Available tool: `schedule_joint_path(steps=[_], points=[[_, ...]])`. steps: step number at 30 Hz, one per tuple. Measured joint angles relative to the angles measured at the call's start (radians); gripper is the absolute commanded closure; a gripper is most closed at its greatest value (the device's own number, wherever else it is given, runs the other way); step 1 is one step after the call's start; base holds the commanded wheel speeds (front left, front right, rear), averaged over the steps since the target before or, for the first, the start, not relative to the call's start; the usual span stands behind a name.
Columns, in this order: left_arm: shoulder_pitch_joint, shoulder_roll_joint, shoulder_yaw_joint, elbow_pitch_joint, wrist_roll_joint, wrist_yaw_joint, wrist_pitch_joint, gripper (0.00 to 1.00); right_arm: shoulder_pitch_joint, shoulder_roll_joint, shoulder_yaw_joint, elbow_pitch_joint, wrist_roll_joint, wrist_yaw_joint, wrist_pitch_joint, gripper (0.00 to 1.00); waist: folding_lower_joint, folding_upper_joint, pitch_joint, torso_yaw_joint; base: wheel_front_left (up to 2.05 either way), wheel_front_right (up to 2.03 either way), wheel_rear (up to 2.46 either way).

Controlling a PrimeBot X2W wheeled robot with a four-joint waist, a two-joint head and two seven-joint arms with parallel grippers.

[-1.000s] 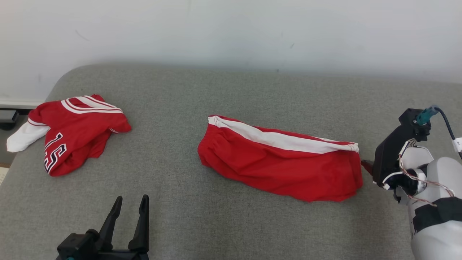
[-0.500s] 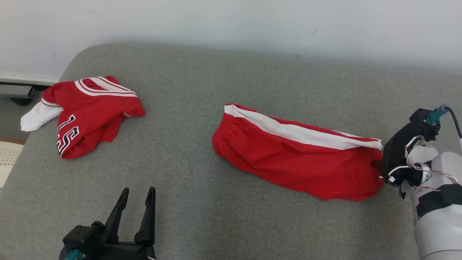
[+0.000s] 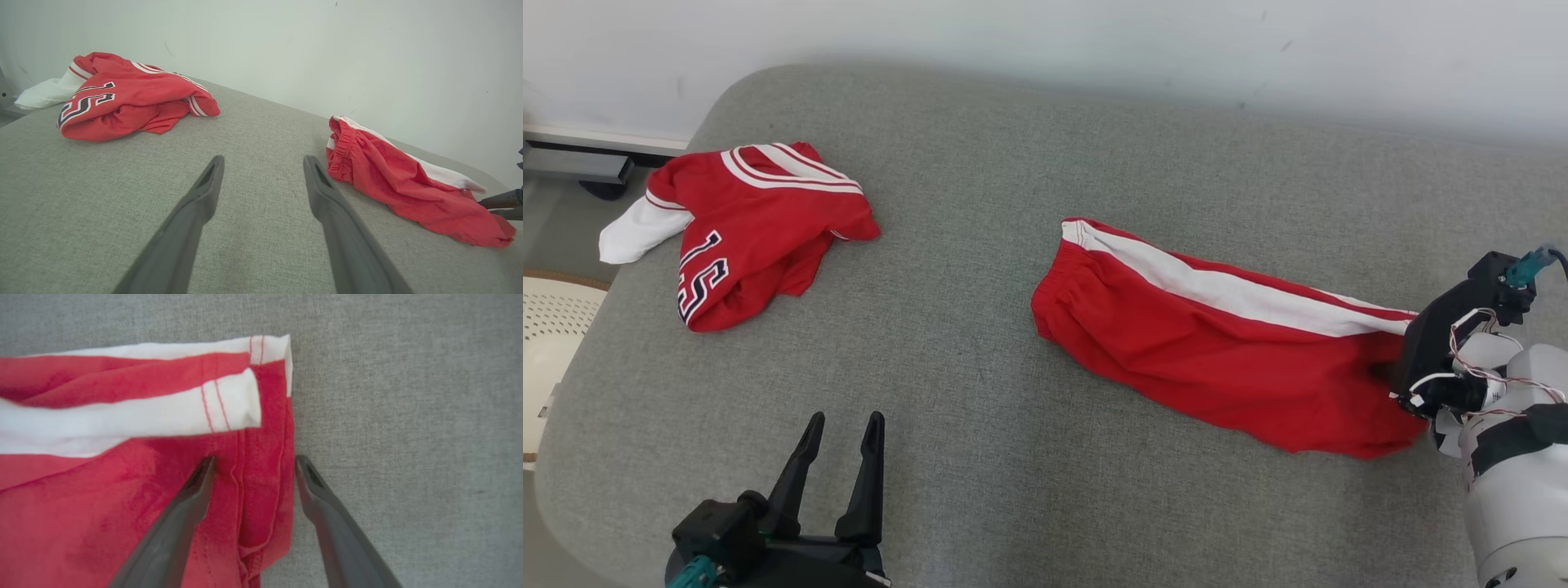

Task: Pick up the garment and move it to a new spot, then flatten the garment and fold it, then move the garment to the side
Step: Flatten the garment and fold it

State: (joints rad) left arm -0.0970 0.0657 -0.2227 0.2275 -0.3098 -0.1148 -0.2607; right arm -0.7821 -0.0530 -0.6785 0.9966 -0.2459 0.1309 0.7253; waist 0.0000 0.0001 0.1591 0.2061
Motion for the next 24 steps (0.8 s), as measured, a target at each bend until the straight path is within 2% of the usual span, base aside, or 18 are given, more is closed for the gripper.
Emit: schedule_joint_path(steps=[2,4,6,7,8,17,24], points=[[-0.001,-0.002,0.000,-0.001,0.000,0.000,0.000,0.00,-0.016,-0.002,-0.015,0.034,-0.011,0.000,-0.010,0.00,0.0000,-0.0001,0.002,0.003,0.00,0.00,0.00],[-0.003,-0.003,0.002,0.000,0.001,0.000,0.000,0.00,-0.034,-0.005,-0.023,0.071,-0.014,0.000,-0.022,0.59,0.0000,0.0000,0.003,0.003,0.00,0.00,0.00],[-0.006,-0.004,0.004,0.000,0.001,0.000,0.000,0.00,-0.049,-0.006,-0.029,0.101,-0.024,0.000,-0.035,0.89,0.0000,0.0000,0.003,0.003,0.00,0.00,0.00],[-0.007,-0.004,0.005,0.000,0.001,0.000,0.000,0.00,-0.055,-0.005,-0.032,0.113,-0.030,0.000,-0.041,0.89,0.0000,0.0000,0.003,0.003,0.00,0.00,0.00],[-0.007,-0.004,0.006,0.001,0.001,0.000,0.000,0.00,-0.059,-0.004,-0.035,0.122,-0.036,0.000,-0.049,1.00,0.0000,0.0000,0.001,0.003,0.00,0.00,0.00],[-0.007,-0.007,0.021,0.001,0.007,-0.002,0.000,0.00,-0.070,0.007,-0.091,0.105,-0.115,0.001,-0.074,1.00,0.0000,0.0000,-0.008,-0.009,0.00,0.00,0.00],[-0.006,-0.007,0.026,0.002,0.019,-0.005,0.000,0.00,-0.060,0.006,-0.146,0.006,-0.196,0.001,-0.048,1.00,0.0000,0.0000,-0.016,-0.020,0.00,0.00,0.00]])
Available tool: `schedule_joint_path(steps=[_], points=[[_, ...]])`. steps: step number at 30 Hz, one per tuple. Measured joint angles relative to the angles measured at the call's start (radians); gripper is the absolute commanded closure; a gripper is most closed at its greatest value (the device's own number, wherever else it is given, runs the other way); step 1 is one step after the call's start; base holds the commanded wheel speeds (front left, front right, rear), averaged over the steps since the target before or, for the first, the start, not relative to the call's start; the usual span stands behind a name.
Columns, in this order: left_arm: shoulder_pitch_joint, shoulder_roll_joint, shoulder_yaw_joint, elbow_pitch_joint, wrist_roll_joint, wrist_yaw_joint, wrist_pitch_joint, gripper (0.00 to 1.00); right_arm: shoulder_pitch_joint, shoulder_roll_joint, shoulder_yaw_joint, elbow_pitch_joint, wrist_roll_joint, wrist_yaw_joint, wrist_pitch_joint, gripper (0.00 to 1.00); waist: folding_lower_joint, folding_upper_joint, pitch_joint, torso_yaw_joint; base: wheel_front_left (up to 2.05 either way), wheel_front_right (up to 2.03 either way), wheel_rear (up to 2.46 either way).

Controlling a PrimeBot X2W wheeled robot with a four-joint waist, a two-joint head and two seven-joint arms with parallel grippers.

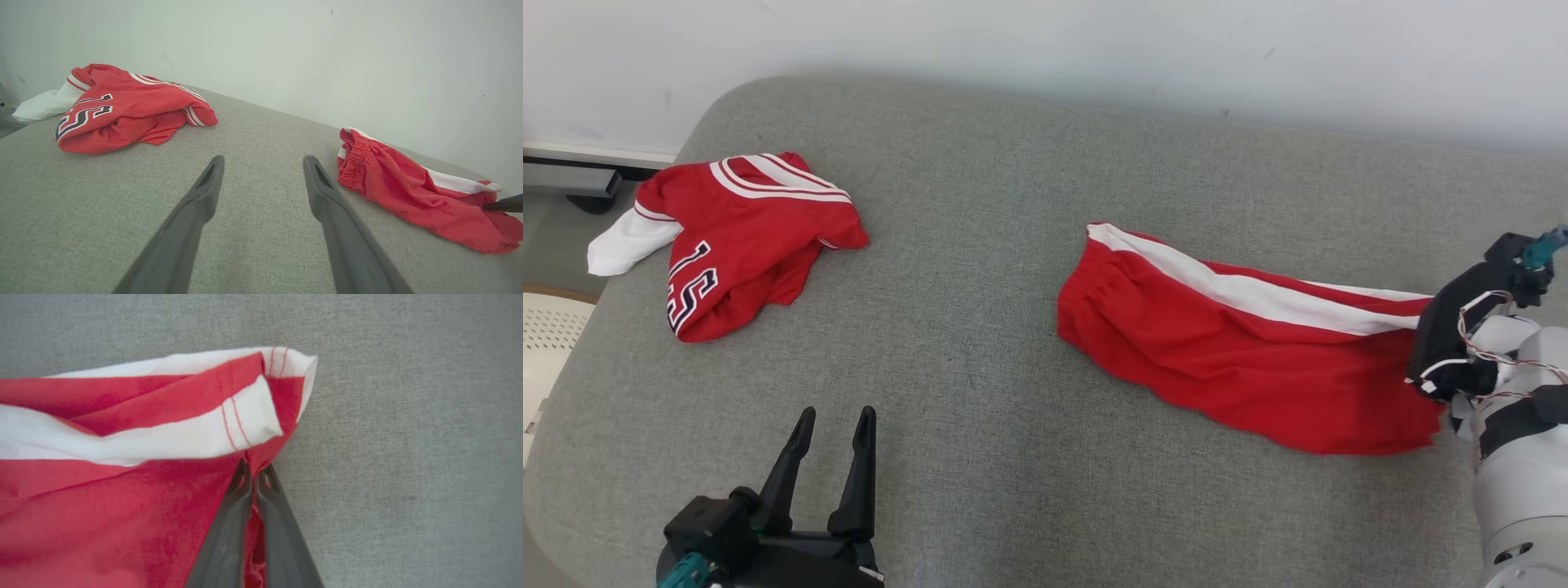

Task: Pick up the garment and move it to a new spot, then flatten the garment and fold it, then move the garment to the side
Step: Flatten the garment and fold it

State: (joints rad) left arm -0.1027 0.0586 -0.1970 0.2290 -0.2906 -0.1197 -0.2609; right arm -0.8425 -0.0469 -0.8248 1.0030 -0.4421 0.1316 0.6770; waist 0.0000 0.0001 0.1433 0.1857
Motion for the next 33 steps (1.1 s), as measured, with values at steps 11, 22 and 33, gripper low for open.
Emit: schedule_joint_path(steps=[11,22,33], points=[[0.002,0.001,0.007,-0.002,0.006,-0.003,0.000,0.00,0.014,-0.004,-0.039,-0.176,-0.099,0.000,0.064,1.00,0.0000,0.0000,-0.001,-0.005,0.00,0.00,0.00],[0.007,0.004,0.002,0.003,0.010,-0.004,0.000,0.00,0.027,-0.006,-0.019,-0.271,-0.106,0.000,0.143,1.00,0.0000,0.0000,-0.014,0.010,0.00,0.00,0.00],[0.018,0.005,-0.007,0.012,0.010,-0.005,0.000,0.00,-0.047,-0.003,0.208,-0.043,0.209,-0.001,0.137,1.00,0.0000,0.0000,-0.039,0.029,0.00,0.00,0.00]])
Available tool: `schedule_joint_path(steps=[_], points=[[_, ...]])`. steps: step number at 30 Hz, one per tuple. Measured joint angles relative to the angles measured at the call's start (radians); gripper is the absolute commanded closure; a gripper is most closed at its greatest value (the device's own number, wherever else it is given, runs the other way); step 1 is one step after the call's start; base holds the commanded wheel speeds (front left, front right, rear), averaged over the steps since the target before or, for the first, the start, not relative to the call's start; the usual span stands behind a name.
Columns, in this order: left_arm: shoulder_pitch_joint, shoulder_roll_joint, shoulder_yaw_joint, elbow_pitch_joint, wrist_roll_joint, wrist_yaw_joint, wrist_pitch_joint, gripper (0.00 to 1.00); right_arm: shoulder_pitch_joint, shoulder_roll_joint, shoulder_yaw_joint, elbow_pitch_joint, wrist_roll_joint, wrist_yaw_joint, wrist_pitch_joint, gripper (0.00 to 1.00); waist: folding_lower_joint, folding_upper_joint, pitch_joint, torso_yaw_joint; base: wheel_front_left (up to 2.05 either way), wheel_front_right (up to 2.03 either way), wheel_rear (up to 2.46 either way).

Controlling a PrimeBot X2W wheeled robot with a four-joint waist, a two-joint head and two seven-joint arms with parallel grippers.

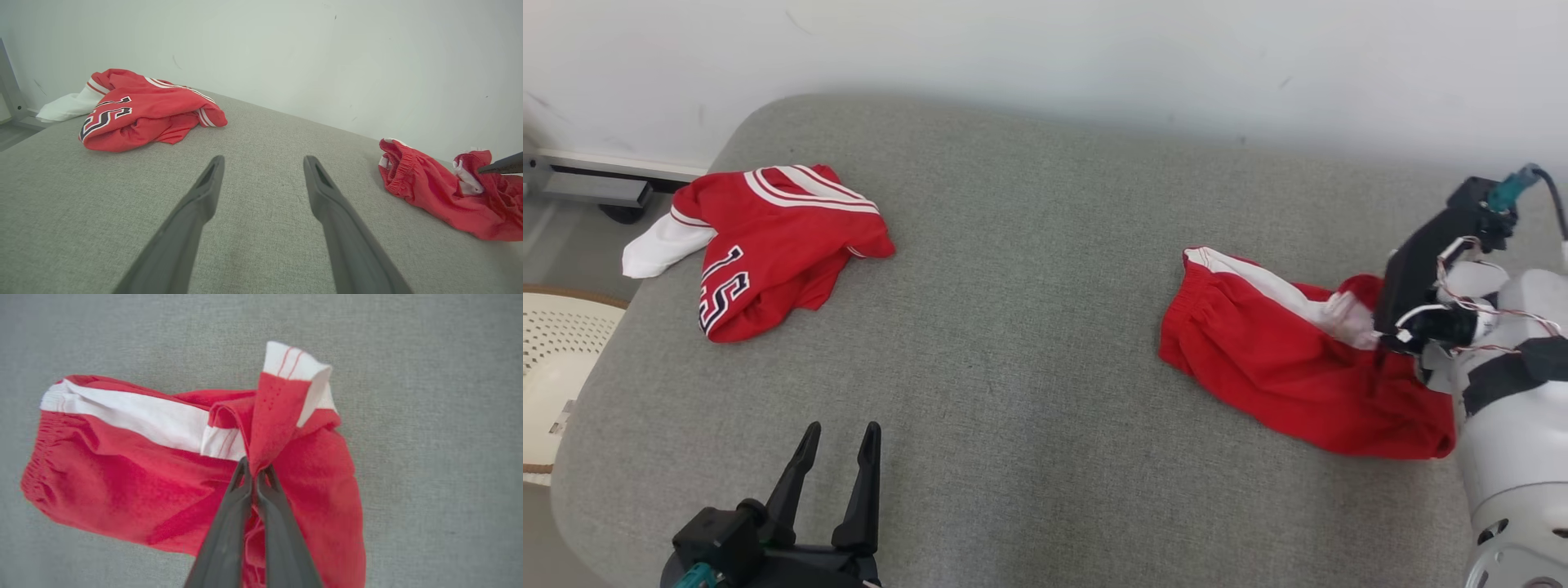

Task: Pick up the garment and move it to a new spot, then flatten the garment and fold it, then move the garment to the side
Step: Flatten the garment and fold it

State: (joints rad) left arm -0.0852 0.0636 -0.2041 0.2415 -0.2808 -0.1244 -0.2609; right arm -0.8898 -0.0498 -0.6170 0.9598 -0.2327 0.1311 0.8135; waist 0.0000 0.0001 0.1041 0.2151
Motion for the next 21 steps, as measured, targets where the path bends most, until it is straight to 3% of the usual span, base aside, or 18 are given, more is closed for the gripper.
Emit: schedule_joint_path(steps=[12,21], points=[[0.001,-0.001,-0.011,0.004,-0.001,0.000,-0.001,0.00,-0.150,0.001,0.332,0.276,0.338,0.000,-0.141,1.00,0.0000,0.0000,-0.015,0.046,0.00,0.00,0.00],[0.001,-0.001,-0.015,0.006,-0.003,-0.001,-0.001,0.00,-0.175,0.000,0.523,0.322,0.527,0.000,-0.165,1.00,0.0000,0.0000,-0.015,0.073,0.00,0.00,0.00]])
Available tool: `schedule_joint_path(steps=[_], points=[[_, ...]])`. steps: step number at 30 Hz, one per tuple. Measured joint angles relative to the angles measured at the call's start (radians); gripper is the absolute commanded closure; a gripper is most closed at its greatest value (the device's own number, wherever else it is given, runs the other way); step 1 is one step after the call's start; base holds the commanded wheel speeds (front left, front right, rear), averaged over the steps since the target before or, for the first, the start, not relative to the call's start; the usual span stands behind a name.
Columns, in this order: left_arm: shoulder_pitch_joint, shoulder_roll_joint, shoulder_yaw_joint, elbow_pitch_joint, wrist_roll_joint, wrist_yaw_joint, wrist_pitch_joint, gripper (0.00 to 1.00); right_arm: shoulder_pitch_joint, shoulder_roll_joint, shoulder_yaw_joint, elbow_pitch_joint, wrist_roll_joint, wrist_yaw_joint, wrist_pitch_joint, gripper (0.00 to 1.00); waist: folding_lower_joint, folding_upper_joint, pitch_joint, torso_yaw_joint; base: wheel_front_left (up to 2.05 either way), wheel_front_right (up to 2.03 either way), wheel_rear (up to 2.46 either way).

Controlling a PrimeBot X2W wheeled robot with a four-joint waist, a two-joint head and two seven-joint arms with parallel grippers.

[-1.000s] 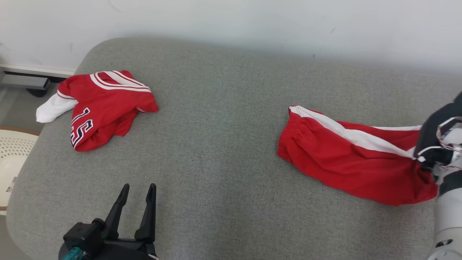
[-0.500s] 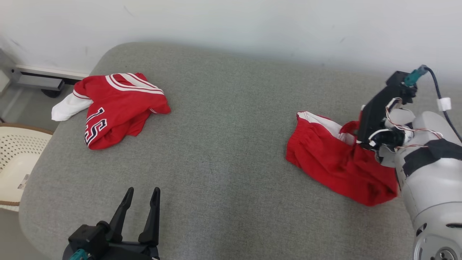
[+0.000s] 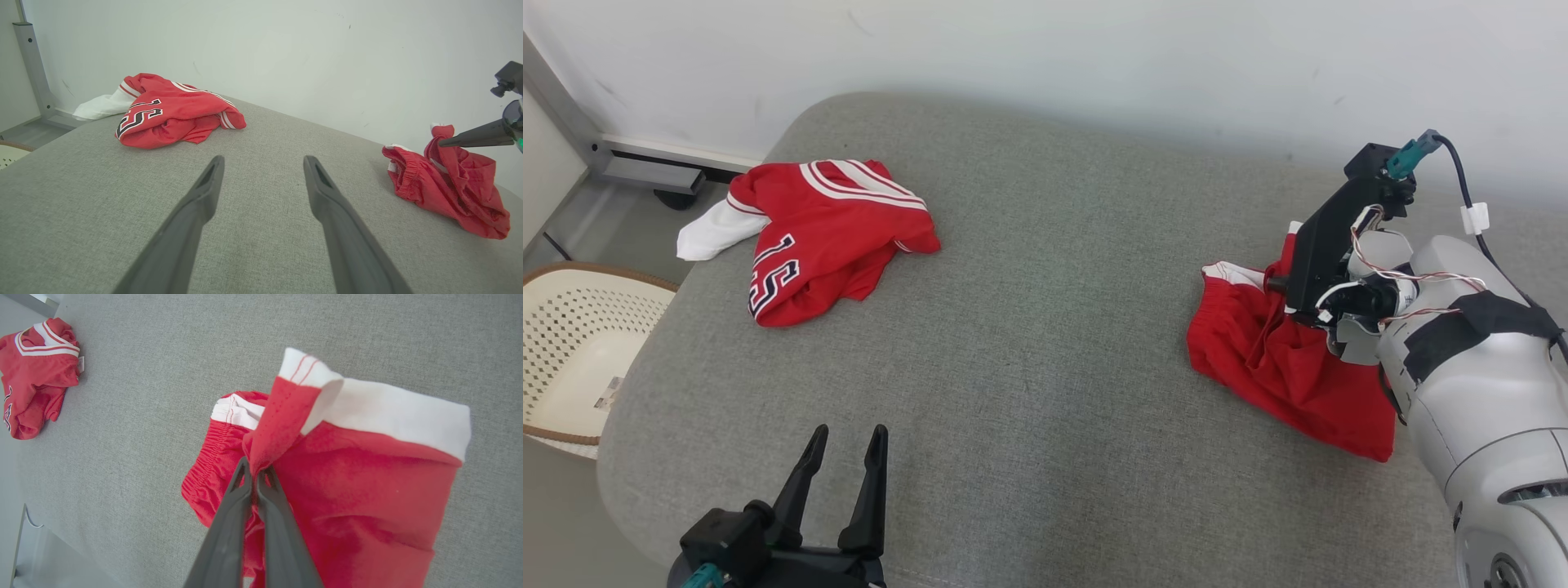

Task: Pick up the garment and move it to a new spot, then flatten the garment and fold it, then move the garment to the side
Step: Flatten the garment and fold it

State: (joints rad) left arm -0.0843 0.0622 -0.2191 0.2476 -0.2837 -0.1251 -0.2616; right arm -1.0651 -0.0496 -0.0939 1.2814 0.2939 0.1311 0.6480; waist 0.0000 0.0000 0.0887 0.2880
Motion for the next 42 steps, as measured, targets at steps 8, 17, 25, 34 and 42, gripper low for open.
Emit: schedule_joint_path(steps=[8,17,25,34,42], points=[[0.000,-0.001,0.000,0.000,-0.001,0.000,0.000,0.00,-0.002,0.000,0.141,0.005,0.148,0.000,-0.024,1.00,0.0000,0.0000,0.006,0.011,0.00,0.00,0.00],[-0.003,-0.005,-0.014,0.003,-0.003,0.000,0.000,0.00,0.025,0.000,0.143,0.008,0.170,0.000,-0.064,1.00,0.0000,0.0000,0.011,0.034,0.00,0.00,0.00],[-0.003,-0.006,-0.015,0.004,-0.006,0.000,0.000,0.00,0.048,0.000,0.047,0.010,0.099,0.000,-0.121,0.00,0.0000,0.0000,0.020,0.060,0.00,0.00,0.00],[-0.003,-0.009,-0.004,0.001,-0.006,0.000,0.000,0.00,0.014,0.001,-0.021,0.009,0.047,0.000,-0.271,0.00,0.0000,0.0000,0.018,0.052,0.00,0.00,0.00],[-0.001,-0.010,0.007,-0.005,-0.002,0.001,0.000,0.00,-0.009,0.001,-0.027,0.009,-0.020,0.000,-0.396,0.00,0.0000,0.0000,0.005,0.024,0.00,0.00,0.00]])
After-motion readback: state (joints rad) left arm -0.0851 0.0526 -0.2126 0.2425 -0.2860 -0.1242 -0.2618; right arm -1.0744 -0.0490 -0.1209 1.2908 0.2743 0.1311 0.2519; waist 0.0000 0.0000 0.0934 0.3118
